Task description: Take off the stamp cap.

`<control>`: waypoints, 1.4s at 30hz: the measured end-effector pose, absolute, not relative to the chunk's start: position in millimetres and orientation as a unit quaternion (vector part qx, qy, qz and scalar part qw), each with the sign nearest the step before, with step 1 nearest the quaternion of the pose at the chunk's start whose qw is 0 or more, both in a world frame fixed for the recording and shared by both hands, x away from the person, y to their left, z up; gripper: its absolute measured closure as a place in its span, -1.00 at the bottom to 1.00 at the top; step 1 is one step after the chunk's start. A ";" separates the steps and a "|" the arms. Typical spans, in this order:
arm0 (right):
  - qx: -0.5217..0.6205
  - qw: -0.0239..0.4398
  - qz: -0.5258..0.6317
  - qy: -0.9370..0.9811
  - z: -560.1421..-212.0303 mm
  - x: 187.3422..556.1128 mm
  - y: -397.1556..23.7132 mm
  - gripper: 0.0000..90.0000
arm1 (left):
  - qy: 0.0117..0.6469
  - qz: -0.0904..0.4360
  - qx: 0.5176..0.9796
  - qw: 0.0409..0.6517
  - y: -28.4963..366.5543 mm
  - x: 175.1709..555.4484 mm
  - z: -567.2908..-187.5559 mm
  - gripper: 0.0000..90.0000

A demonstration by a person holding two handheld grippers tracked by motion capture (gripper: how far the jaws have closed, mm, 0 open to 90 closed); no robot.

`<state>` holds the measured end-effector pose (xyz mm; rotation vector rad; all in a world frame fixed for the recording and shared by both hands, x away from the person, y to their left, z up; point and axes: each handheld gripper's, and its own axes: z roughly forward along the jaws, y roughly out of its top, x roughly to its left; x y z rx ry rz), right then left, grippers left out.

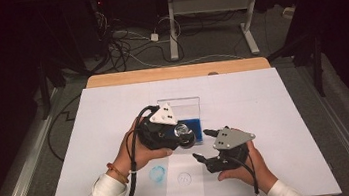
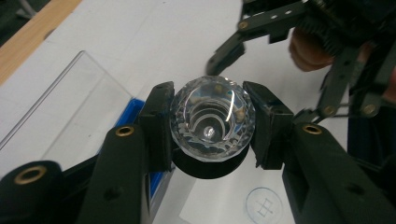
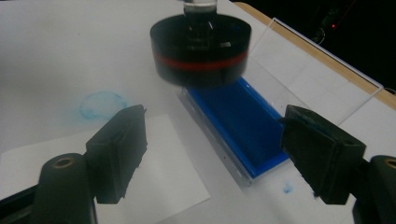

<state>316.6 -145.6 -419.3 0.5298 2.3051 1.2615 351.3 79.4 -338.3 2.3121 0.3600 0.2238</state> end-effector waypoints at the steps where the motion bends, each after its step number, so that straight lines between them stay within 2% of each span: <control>1: 0.192 0.228 0.458 0.837 -419.3 316.6 -145.6 -0.47 | 0.140 0.085 0.908 0.386 77.4 351.3 -338.2 0.22; 16: 0.180 0.239 0.480 0.825 -422.8 320.7 -130.8 -0.17 | 0.138 0.060 0.900 0.409 72.9 352.7 -341.8 0.22; 22: 0.180 0.242 0.474 0.827 -423.8 320.5 -130.1 -0.16 | 0.143 0.050 0.898 0.414 75.4 354.8 -344.2 0.22; 42: 0.183 0.207 0.462 0.843 -423.1 318.8 -130.9 -0.13 | 0.138 0.047 0.894 0.424 77.6 349.9 -352.6 0.22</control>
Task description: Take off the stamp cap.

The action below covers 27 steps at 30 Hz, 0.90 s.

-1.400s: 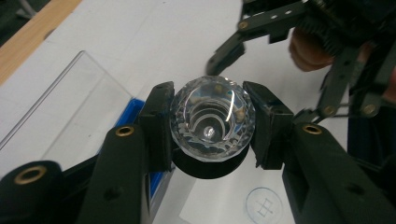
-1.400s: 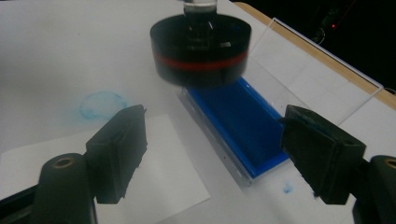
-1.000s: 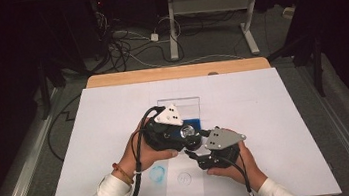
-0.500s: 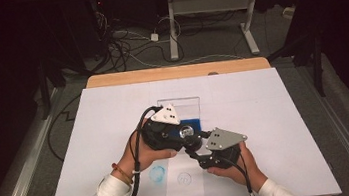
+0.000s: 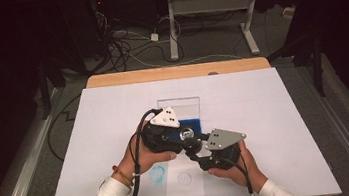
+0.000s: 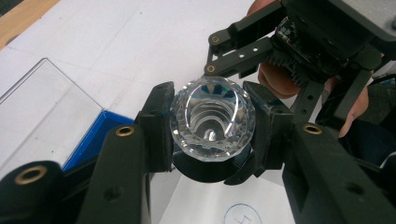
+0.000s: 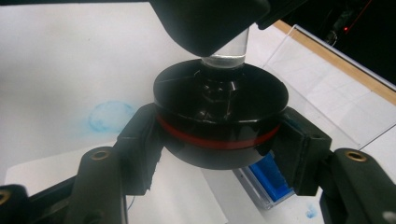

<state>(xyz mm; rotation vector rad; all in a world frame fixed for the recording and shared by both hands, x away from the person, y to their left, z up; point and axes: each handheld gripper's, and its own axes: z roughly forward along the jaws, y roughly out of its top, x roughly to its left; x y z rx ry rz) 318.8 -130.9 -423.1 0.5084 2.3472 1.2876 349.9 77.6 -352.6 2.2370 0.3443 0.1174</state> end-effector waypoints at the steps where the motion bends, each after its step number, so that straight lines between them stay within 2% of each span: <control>1: 0.184 0.204 0.462 0.843 -423.4 318.8 -130.7 -0.13 | 0.139 0.046 0.892 0.428 78.5 349.6 -354.3 0.22; 22: 0.184 0.164 0.438 0.865 -434.5 319.4 -122.8 -0.13 | 0.145 0.051 0.870 0.469 92.5 339.7 -383.1 0.22; 27: 0.176 0.173 0.431 0.868 -434.7 317.7 -122.5 -0.13 | 0.155 0.037 0.864 0.479 97.3 341.2 -386.0 0.23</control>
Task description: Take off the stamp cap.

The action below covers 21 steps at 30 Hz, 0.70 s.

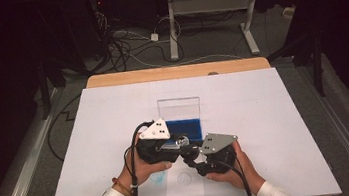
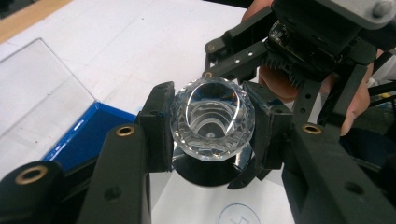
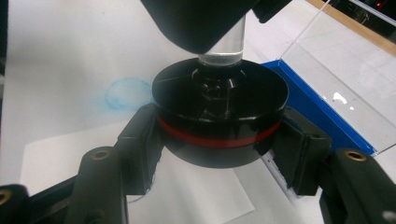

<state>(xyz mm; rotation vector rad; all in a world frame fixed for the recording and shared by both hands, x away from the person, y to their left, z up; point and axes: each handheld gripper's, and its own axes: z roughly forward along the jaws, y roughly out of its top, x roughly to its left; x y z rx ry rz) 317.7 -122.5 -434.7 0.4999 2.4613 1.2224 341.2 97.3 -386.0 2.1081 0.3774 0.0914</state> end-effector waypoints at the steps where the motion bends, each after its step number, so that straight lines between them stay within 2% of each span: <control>1: 0.178 0.171 0.435 0.866 -434.4 317.5 -122.8 -0.13 | 0.157 0.031 0.862 0.481 98.2 342.1 -386.7 0.23; 20: 0.160 0.181 0.416 0.877 -434.6 314.3 -121.2 -0.13 | 0.154 0.013 0.865 0.477 100.8 345.2 -390.1 0.23; 21: 0.157 0.182 0.411 0.879 -435.2 314.0 -120.7 -0.13 | 0.160 0.014 0.857 0.490 102.8 346.0 -389.7 0.22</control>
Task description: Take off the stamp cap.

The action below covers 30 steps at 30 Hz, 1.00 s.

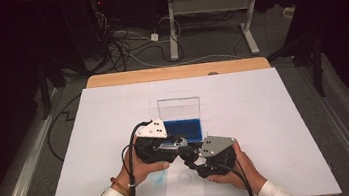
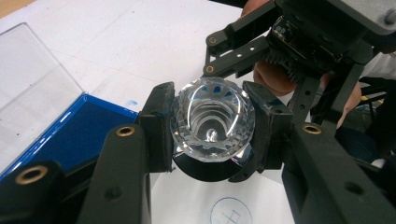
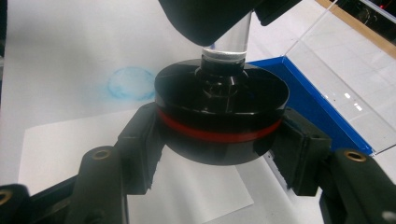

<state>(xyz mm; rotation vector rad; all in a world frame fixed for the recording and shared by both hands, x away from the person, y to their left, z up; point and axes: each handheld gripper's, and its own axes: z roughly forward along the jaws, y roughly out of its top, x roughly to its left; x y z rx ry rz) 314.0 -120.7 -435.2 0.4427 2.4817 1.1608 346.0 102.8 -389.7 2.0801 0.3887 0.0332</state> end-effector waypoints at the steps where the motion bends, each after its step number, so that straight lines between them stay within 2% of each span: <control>1: 0.134 0.189 0.390 0.891 -437.6 310.9 -116.9 -0.13 | 0.174 0.036 0.854 0.489 105.8 347.2 -387.0 0.23; 4: 0.111 0.189 0.377 0.900 -446.2 302.0 -105.1 -0.13 | 0.172 0.047 0.854 0.488 117.9 349.2 -380.2 0.22; 7: 0.138 0.190 0.402 0.885 -434.0 315.6 -119.6 -0.13 | 0.179 0.054 0.846 0.499 130.6 347.6 -374.7 0.22; 11: 0.140 0.188 0.401 0.886 -431.9 313.5 -130.7 -0.13 | 0.185 0.069 0.844 0.498 141.4 347.8 -369.2 0.22; 30: 0.176 0.213 0.417 0.866 -414.7 308.1 -169.3 -0.13 | 0.202 0.102 0.860 0.457 150.2 348.8 -372.9 0.22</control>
